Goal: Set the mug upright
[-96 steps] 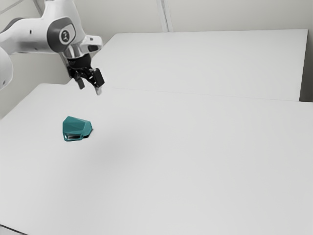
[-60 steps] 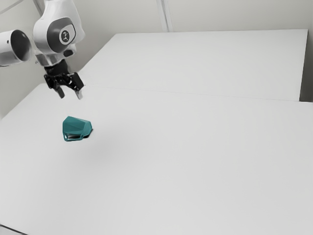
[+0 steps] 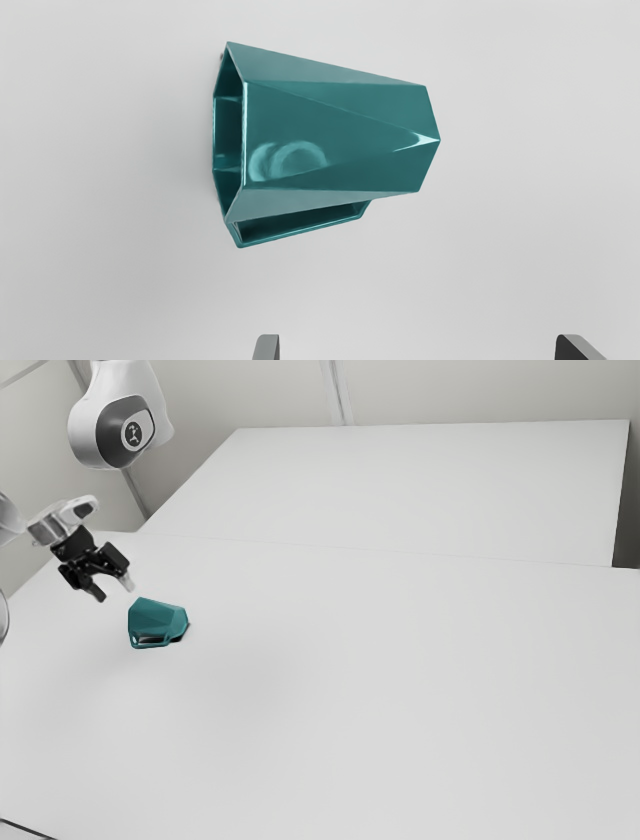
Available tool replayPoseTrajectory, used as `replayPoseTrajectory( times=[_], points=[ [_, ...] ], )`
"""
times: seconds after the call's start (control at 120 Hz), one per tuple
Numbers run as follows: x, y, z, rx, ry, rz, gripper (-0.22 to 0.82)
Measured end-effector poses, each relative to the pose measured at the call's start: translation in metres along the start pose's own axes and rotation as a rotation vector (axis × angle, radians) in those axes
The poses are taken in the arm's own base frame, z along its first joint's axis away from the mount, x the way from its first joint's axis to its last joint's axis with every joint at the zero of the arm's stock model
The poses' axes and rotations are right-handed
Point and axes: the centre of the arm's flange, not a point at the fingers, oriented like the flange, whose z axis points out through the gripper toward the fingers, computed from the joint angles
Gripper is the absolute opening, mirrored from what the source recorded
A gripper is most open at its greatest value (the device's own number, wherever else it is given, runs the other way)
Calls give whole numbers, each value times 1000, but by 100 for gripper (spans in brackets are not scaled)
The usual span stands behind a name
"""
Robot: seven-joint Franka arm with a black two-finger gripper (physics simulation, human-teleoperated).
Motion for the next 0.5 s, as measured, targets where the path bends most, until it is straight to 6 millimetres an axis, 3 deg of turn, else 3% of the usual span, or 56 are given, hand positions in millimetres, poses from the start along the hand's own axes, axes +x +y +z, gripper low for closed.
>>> replayPoseTrajectory(
  times=[0.3, 0.5],
  points=[
    [25, -67, 6, -79, 47, 113, 60],
    [26, -93, 33, -227, 58, 173, 60]
  ],
)
